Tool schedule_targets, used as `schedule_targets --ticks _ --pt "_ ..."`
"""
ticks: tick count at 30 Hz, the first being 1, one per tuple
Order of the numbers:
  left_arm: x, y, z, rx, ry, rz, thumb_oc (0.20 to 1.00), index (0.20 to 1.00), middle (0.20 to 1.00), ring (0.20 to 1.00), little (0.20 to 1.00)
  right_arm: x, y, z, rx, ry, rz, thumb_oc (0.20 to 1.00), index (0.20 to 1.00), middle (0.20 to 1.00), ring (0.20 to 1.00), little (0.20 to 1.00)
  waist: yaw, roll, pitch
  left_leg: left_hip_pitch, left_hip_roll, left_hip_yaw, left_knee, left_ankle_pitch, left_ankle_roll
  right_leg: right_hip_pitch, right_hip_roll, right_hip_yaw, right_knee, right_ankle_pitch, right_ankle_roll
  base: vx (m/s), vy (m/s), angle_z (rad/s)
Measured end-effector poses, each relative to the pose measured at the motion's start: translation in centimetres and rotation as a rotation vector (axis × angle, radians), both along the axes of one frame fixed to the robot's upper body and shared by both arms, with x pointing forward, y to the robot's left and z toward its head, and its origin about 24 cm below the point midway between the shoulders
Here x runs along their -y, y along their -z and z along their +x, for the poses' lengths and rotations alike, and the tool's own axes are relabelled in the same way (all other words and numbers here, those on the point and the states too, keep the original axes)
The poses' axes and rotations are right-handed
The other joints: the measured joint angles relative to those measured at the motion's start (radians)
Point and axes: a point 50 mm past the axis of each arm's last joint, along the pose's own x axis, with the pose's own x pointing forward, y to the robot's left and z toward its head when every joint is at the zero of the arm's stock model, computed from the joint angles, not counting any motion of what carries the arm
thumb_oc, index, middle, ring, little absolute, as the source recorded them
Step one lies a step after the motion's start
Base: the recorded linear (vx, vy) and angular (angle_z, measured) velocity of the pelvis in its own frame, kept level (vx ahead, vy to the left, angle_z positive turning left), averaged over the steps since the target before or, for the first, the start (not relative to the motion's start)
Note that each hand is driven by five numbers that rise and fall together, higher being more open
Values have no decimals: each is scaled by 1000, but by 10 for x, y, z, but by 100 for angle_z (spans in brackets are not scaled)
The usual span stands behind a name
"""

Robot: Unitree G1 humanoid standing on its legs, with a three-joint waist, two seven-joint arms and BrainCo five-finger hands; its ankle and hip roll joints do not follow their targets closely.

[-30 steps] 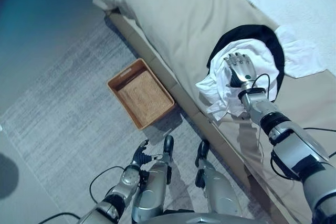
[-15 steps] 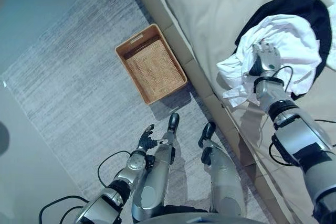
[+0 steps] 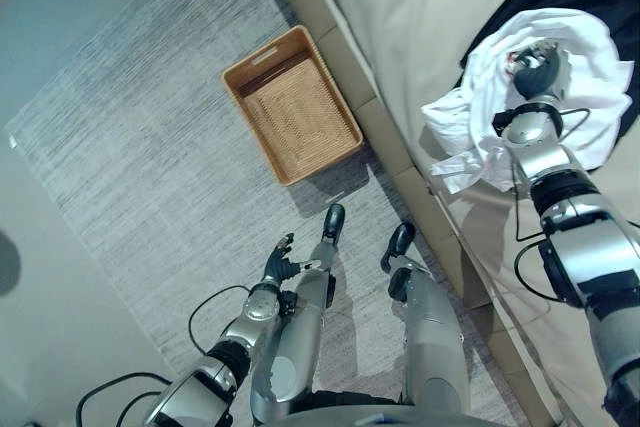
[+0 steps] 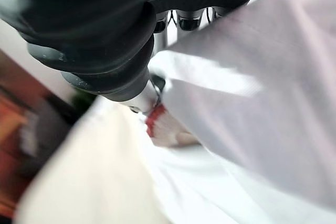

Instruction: Pick up clothes into the bucket

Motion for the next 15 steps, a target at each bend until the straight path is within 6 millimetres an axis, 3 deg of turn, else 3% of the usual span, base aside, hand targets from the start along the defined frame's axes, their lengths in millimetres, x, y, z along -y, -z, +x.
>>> schedule_targets --ticks 3,8,12,13,14,15 --pt "-8 -1 0 10 -22 7 1000 1000 1000 1000 1000 -5 -15 -4 89 -26 -26 200 200 200 200 200 -19 -9 0 77 12 0 -22 0 0 84 16 -2 -40 6 1 10 -29 -7" --pt "-20 -11 2 70 -56 -11 1000 1000 1000 1000 1000 16 -68 -25 258 30 -151 200 200 200 200 200 -19 -20 -3 174 48 35 -66 0 0 198 67 16 -162 65 6 61 -16 -21" --pt "-31 -13 -4 87 -60 -15 1000 1000 1000 1000 1000 17 -83 -32 313 32 -190 200 200 200 200 200 -40 -39 -17 256 60 53 -95 0 0 303 90 25 -258 102 16 58 3 -15" --pt "-35 -17 -2 104 -65 -16 1000 1000 1000 1000 1000 17 -85 -33 315 29 -204 329 329 329 329 329 -54 -49 -32 264 62 60 -98 -1 -1 316 97 32 -281 113 18 47 9 -19" --pt "-38 -20 -2 115 -64 -23 1000 1000 1000 1000 1000 19 -90 -34 316 31 -218 341 341 341 341 341 -54 -58 -34 289 64 70 -106 -1 -1 351 104 38 -316 130 19 9 -5 -28" --pt "-40 -21 -4 126 -66 -28 1000 1000 1000 1000 1000 19 -90 -34 313 26 -221 200 200 200 200 200 -55 -69 -65 294 66 81 -117 -1 -1 355 107 50 -339 139 25 12 -20 -23"
